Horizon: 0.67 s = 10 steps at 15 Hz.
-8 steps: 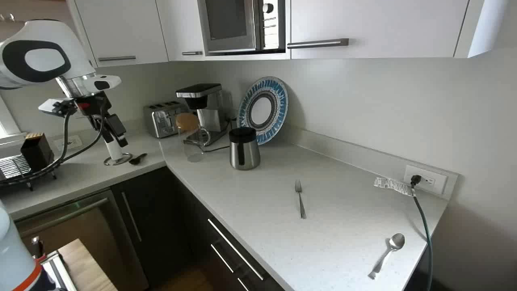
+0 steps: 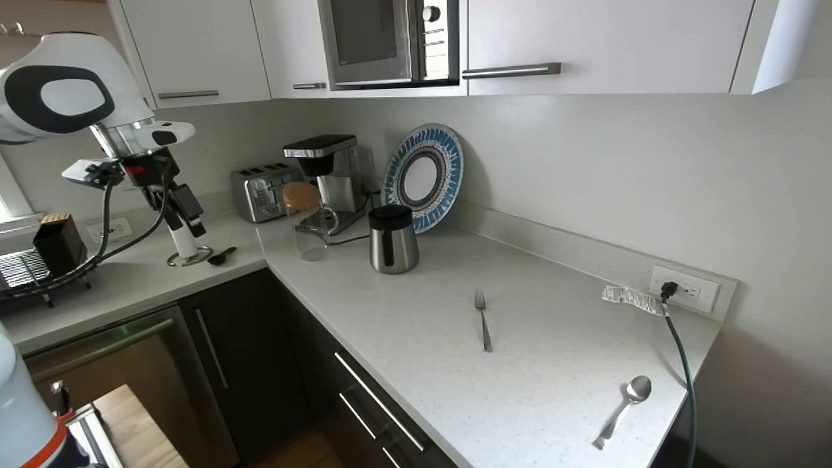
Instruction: Open the microwave door
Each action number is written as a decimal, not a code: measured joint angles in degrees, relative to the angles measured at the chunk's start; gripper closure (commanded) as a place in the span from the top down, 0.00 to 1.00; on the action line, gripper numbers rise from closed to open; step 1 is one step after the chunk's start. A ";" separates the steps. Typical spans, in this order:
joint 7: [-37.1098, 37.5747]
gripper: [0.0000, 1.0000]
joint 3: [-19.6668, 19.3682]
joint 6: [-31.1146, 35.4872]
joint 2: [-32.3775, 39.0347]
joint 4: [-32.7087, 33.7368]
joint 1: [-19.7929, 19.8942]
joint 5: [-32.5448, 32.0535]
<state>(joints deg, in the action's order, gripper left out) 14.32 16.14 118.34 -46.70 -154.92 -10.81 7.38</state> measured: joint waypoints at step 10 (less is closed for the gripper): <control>2.11 1.00 -13.93 0.02 1.49 7.65 9.76 2.26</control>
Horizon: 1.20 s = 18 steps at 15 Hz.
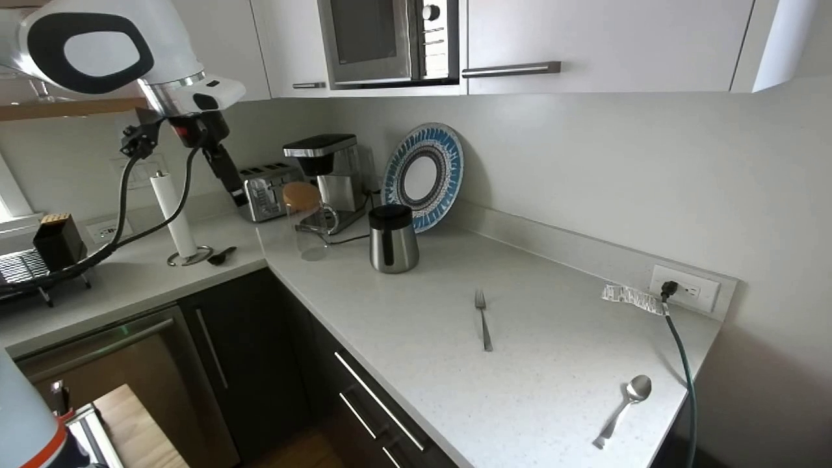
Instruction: Open the microwave door
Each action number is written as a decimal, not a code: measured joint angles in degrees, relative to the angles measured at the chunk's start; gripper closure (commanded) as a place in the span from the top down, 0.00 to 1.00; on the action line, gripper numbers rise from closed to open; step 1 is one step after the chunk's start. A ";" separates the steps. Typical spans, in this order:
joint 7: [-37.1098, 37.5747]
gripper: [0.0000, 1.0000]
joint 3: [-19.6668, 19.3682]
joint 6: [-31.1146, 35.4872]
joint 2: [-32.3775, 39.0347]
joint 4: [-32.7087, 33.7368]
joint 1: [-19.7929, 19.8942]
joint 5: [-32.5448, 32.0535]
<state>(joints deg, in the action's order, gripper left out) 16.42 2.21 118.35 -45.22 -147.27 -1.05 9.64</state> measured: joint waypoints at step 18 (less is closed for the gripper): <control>-0.41 1.00 -10.23 15.16 9.52 16.71 4.10 18.50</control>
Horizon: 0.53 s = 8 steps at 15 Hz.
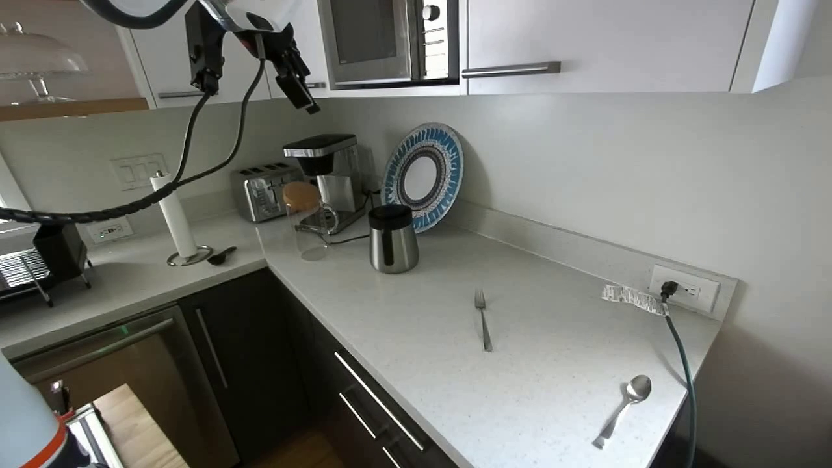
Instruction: Open the microwave door
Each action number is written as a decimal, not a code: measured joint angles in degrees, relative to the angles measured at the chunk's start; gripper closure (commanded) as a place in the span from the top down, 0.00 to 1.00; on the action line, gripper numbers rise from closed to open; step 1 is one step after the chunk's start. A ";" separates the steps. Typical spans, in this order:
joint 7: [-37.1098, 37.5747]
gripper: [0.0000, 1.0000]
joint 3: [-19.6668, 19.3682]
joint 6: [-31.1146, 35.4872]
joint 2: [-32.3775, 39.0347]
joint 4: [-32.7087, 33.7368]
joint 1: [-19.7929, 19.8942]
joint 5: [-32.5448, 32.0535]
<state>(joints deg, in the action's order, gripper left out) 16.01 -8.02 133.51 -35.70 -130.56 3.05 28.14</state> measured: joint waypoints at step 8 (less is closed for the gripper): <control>0.02 0.70 -4.40 10.71 6.55 3.68 -0.01 7.30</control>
<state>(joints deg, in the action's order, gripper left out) 16.03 -12.41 144.22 -29.15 -126.88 3.03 35.45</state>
